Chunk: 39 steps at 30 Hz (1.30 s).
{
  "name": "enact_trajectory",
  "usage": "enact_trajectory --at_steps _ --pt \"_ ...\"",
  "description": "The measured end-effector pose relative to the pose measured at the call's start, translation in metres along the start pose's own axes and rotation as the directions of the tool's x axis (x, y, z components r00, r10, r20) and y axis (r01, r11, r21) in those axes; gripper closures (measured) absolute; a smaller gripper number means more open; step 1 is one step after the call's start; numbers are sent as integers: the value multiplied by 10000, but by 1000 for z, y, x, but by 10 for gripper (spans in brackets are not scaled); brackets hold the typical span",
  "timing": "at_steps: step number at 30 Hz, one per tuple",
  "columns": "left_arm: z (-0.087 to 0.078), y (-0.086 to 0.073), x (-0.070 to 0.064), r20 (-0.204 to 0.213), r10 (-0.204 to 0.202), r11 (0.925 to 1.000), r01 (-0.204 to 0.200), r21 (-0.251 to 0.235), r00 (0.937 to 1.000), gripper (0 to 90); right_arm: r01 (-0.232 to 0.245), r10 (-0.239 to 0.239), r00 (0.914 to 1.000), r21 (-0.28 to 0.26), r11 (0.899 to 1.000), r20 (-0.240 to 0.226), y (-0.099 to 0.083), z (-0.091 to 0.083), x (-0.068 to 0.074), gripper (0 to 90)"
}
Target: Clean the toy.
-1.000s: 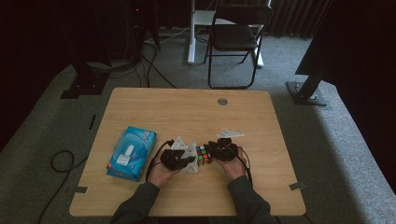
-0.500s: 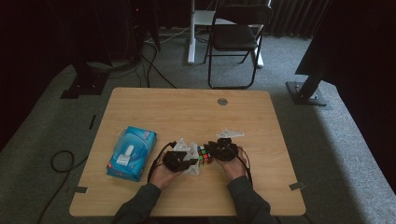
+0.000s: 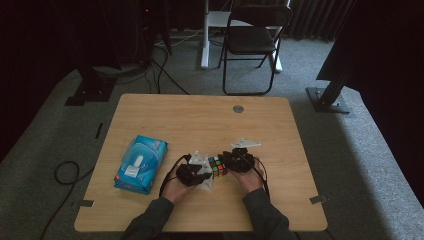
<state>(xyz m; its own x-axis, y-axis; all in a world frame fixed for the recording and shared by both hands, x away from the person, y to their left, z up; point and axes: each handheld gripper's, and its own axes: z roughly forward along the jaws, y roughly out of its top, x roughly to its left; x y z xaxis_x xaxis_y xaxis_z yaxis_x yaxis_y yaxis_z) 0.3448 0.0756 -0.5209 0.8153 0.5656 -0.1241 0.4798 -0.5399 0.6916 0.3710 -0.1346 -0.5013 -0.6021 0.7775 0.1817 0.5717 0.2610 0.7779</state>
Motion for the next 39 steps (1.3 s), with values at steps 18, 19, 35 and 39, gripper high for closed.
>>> enact_trajectory --at_steps 18,19,35,39 --pt "13 -3 -3 -215 214 9984 -202 526 9995 845 64 -64 9999 13 10000 120 1 1 2 716" --pt "13 -3 -3 -215 214 9984 -202 526 9995 845 64 -64 9999 13 10000 120 1 1 2 716" --pt "12 -3 6 -516 -63 9990 85 437 9986 838 206 -210 9984 85 9998 529 3 -6 7 606" --pt "11 -4 7 -578 -58 9990 83 443 9983 837 232 -243 9974 174 9996 672 2 -11 8 615"
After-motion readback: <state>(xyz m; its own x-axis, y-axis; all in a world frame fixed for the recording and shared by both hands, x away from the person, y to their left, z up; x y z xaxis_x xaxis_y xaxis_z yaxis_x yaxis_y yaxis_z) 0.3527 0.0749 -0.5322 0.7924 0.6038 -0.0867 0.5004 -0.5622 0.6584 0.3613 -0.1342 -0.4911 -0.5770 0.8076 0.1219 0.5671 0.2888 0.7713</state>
